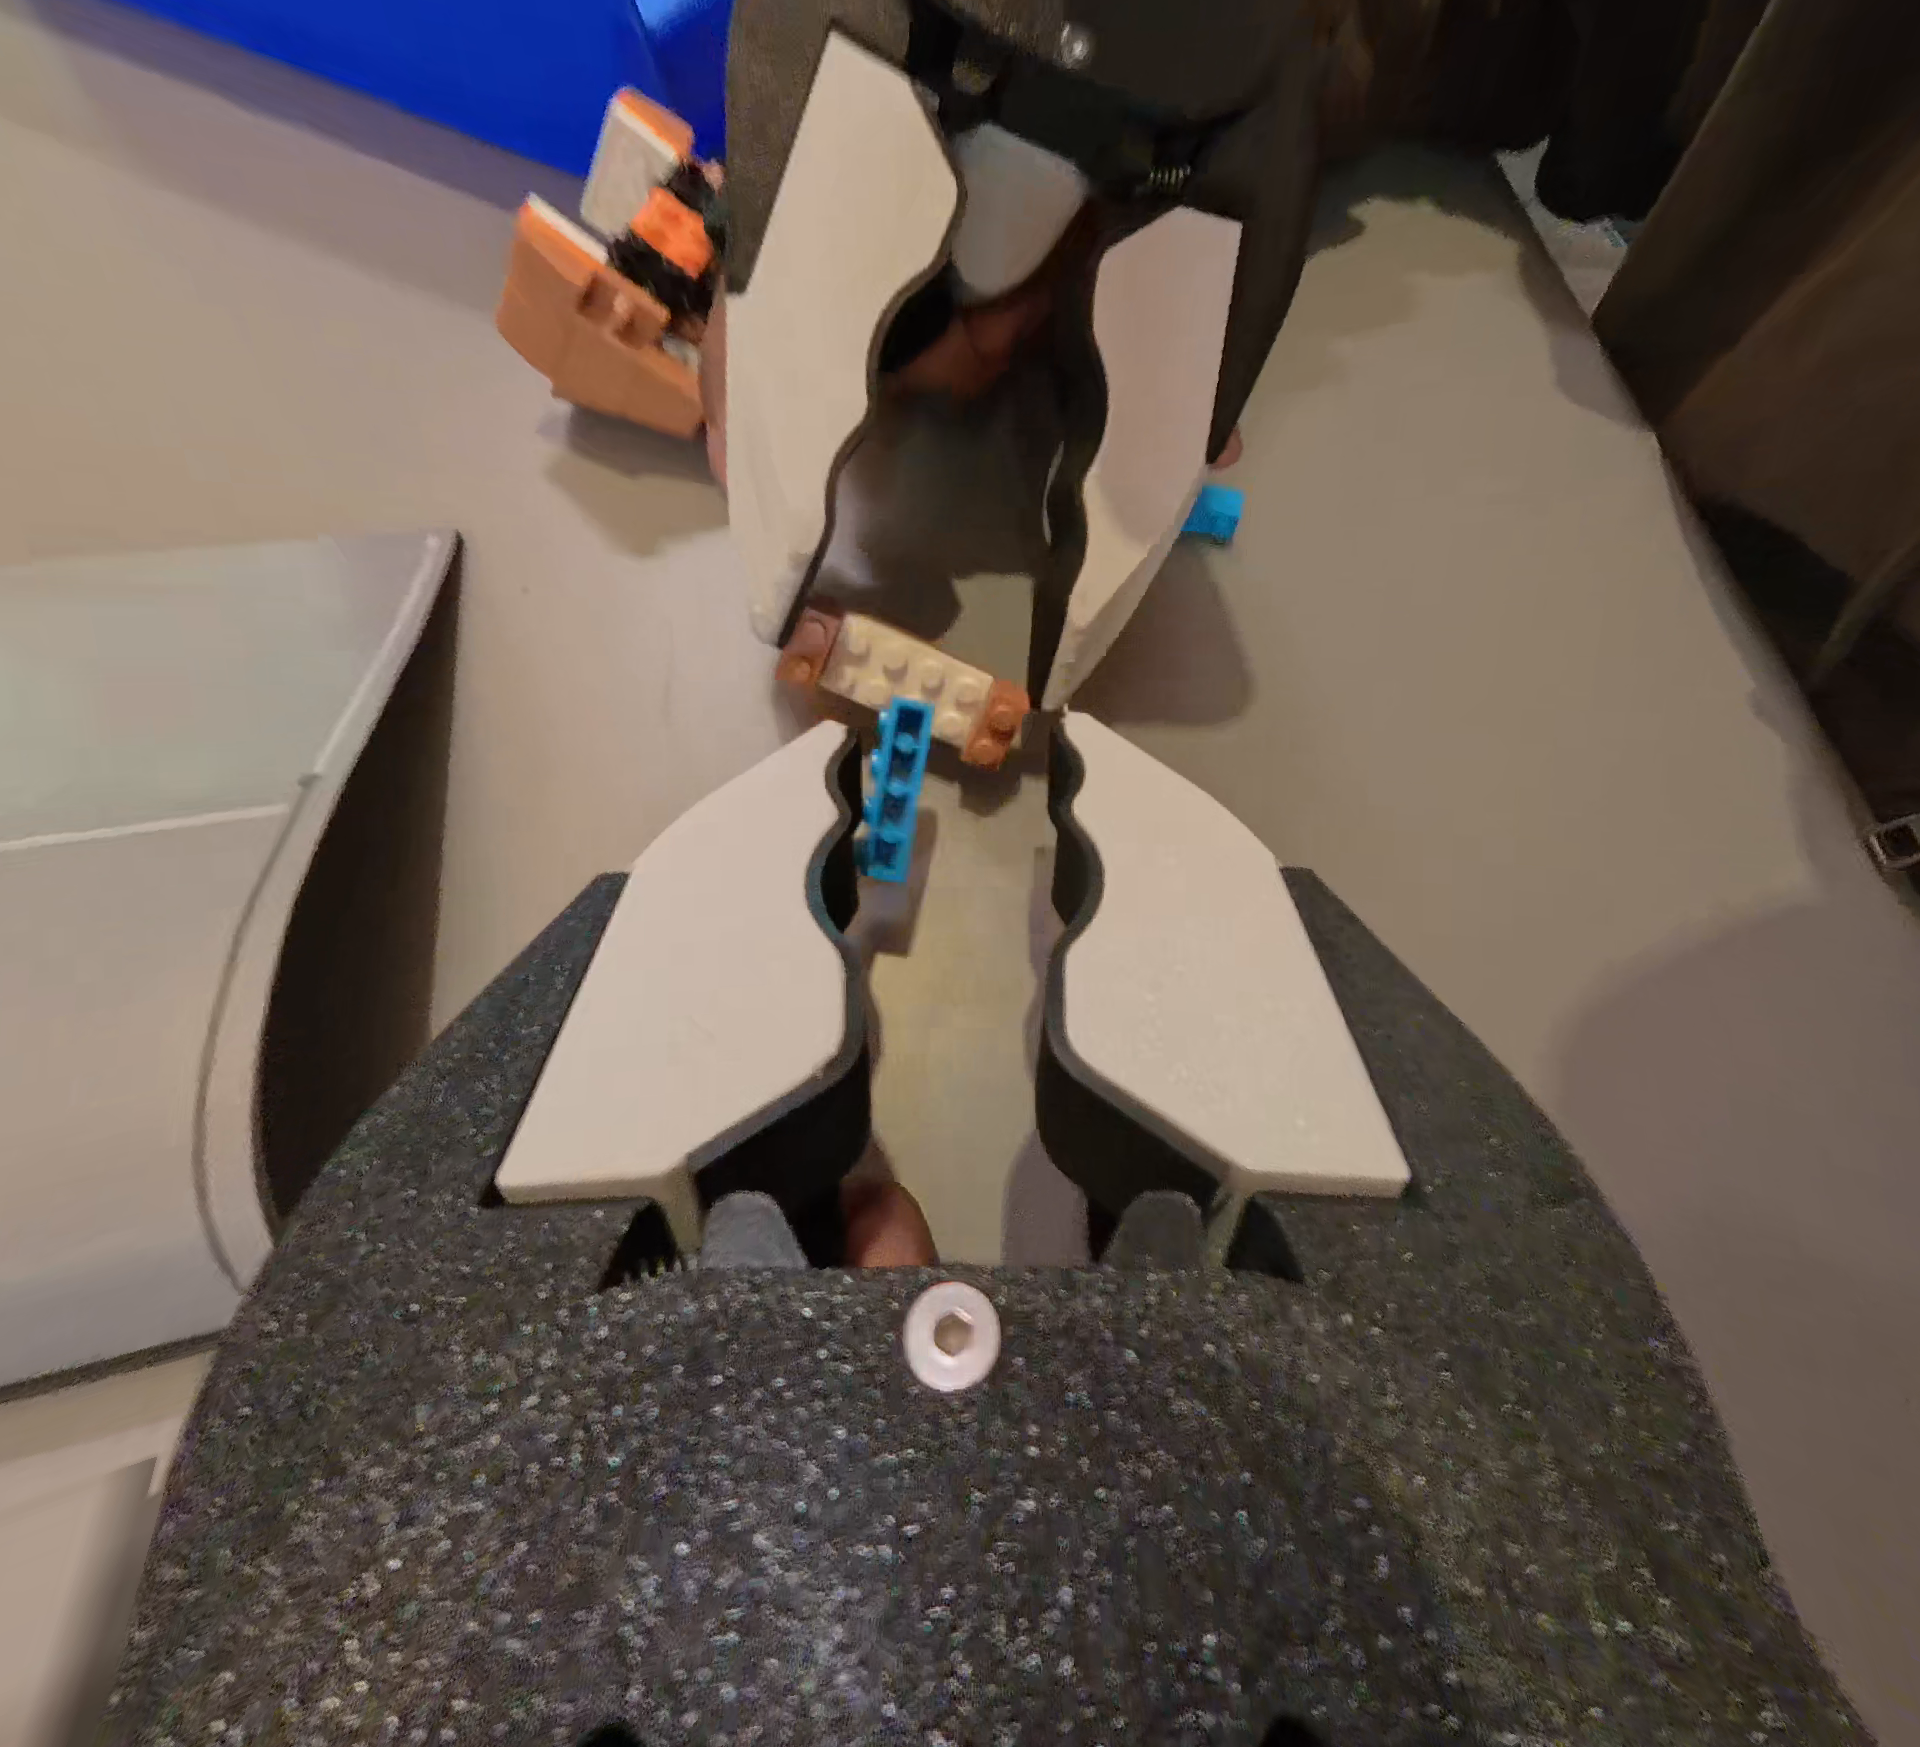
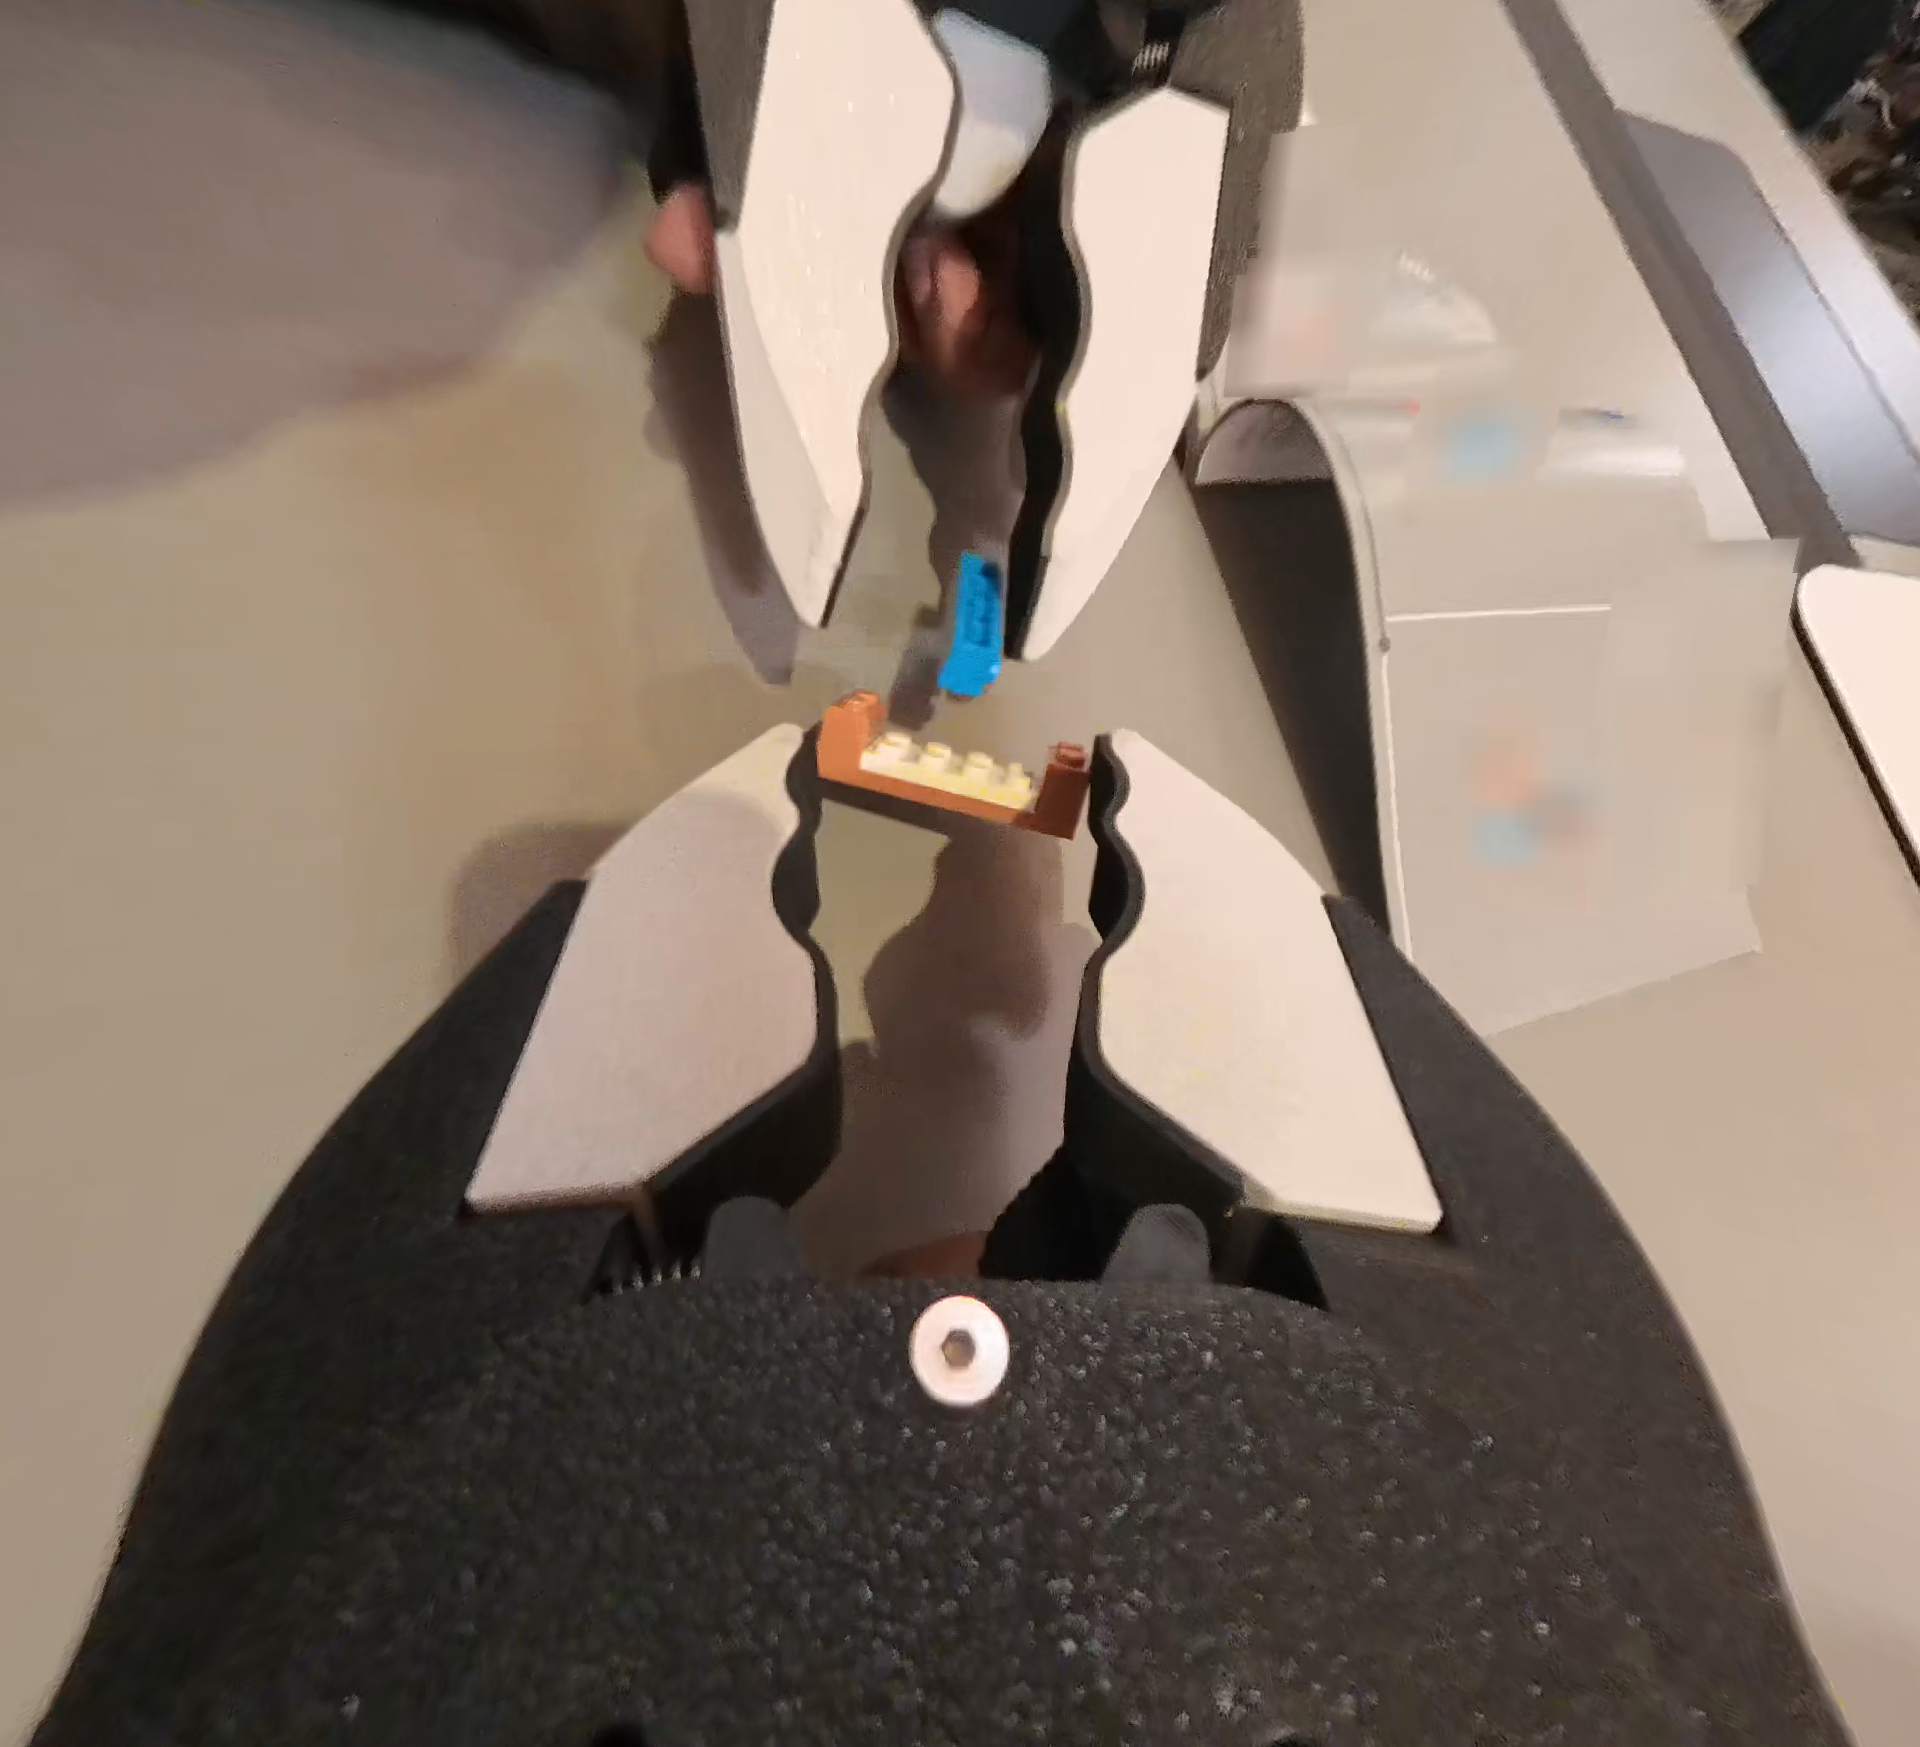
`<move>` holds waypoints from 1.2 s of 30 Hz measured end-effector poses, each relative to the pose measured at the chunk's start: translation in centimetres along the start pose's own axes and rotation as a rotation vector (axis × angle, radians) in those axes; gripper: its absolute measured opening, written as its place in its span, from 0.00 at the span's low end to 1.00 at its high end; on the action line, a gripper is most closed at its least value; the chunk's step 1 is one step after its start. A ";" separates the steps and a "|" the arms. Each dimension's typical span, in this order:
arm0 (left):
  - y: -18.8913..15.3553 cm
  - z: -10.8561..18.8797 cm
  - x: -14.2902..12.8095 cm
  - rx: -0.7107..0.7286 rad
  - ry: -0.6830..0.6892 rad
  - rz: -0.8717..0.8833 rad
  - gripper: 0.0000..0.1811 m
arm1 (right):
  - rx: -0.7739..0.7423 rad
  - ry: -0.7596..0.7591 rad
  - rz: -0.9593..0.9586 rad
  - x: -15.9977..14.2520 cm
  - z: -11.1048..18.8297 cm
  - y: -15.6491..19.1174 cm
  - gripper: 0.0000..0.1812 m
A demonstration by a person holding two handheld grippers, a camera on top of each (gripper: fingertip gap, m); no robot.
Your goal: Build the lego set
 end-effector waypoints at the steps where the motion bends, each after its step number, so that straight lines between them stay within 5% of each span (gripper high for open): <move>1: 0.2 -0.1 -0.4 0.006 0.024 0.011 0.19 | 0.009 0.037 0.006 -0.5 -0.2 0.2 0.28; 11: 0.7 0.7 -1.3 0.047 0.122 0.033 0.20 | 0.073 0.131 0.005 -2.0 0.4 0.7 0.28; 17: -0.1 2.2 -3.8 0.034 0.319 -0.077 0.20 | 0.075 0.101 -0.004 -0.9 1.6 0.8 0.29; 30: -3.1 4.0 -5.0 -0.124 0.356 -0.228 0.21 | 0.081 0.039 0.013 0.9 2.1 2.4 0.27; 36: -3.3 2.5 -5.6 -0.139 0.391 -0.231 0.20 | 0.071 0.013 -0.002 1.6 2.1 2.4 0.25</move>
Point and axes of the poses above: each gripper's, where its closed fingertips meet, z back along the fingers, x out of its top, y = z × x across the jaws, the point moved 1 cm from there along z, back along the fingers, and after that the axes turned 5 degrees about -x, right-handed, at the moved point
